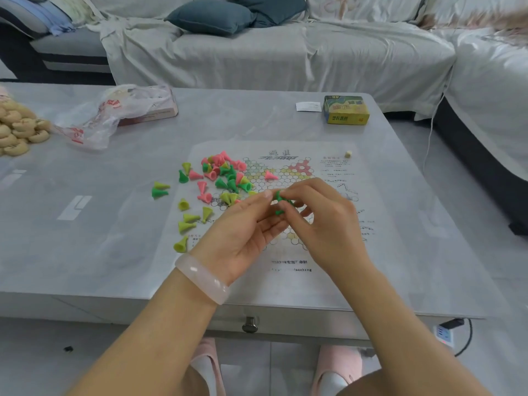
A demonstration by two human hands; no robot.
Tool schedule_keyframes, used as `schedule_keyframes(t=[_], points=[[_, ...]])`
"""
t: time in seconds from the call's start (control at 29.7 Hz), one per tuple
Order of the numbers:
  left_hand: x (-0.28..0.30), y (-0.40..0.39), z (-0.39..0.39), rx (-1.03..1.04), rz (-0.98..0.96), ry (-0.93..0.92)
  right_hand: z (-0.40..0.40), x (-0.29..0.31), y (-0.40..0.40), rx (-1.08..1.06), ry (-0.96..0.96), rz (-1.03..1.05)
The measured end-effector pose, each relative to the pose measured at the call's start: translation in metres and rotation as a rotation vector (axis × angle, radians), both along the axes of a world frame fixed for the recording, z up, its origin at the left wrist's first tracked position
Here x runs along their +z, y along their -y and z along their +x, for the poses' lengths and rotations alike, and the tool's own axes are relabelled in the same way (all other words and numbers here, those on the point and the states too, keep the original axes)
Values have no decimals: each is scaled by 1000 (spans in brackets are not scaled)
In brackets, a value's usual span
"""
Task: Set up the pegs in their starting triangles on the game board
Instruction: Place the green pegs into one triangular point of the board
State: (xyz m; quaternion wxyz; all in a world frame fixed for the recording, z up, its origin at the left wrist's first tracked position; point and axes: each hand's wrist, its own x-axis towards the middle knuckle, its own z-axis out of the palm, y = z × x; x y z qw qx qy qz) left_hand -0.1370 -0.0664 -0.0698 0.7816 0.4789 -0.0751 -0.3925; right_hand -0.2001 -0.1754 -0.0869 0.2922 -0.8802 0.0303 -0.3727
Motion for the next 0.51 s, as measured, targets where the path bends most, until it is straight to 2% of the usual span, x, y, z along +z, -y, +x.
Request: schedule_keyframes(t=[0.17, 0.4, 0.51], points=[[-2, 3, -2, -68, 8, 54, -1, 2, 0, -54, -46, 43], [-3, 5, -4, 49, 260, 502, 0, 3, 1, 15, -138, 83], [-2, 4, -4, 64, 321, 619, -1, 5, 0, 35, -184, 88]])
